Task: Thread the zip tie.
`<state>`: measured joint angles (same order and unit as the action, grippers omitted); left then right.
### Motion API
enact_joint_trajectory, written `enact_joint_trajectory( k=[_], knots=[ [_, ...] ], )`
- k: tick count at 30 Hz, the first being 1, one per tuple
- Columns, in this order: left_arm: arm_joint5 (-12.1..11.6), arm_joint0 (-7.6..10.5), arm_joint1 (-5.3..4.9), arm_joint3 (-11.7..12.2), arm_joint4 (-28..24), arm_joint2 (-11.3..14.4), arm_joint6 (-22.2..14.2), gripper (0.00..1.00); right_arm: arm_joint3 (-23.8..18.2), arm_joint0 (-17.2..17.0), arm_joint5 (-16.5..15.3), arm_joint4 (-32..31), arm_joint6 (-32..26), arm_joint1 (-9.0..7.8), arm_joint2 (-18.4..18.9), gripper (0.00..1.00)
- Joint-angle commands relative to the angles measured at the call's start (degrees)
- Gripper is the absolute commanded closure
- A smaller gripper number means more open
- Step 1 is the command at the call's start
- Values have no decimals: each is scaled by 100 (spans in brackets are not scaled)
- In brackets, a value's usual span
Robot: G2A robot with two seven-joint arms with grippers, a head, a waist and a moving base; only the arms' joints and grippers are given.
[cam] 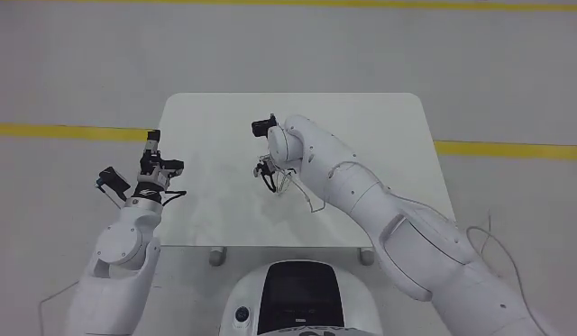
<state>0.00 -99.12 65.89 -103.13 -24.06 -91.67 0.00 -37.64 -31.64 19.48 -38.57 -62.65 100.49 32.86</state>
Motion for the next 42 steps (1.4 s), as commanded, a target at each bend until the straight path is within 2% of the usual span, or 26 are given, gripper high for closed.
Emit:
enact_joint_trajectory(
  k=[1,5,9,15,19,23,42],
  knots=[
    [0,0,0,0,0,0,0,0,0,0,0,0,1,0,0,0],
    [0,0,0,0,0,0,0,0,124,-65,0,-47,210,55,70,0],
    [0,0,0,0,0,0,0,0,442,23,0,-97,217,227,258,0],
    [0,0,0,0,0,0,0,0,1300,278,0,-179,227,665,602,0],
    [0,0,0,0,0,0,0,0,2095,544,0,-252,387,1009,814,0],
    [0,0,0,0,0,0,0,0,2938,799,0,-285,831,1404,979,0],
    [0,0,0,0,0,0,0,0,2914,649,0,-562,955,1450,883,0]
  ],
)
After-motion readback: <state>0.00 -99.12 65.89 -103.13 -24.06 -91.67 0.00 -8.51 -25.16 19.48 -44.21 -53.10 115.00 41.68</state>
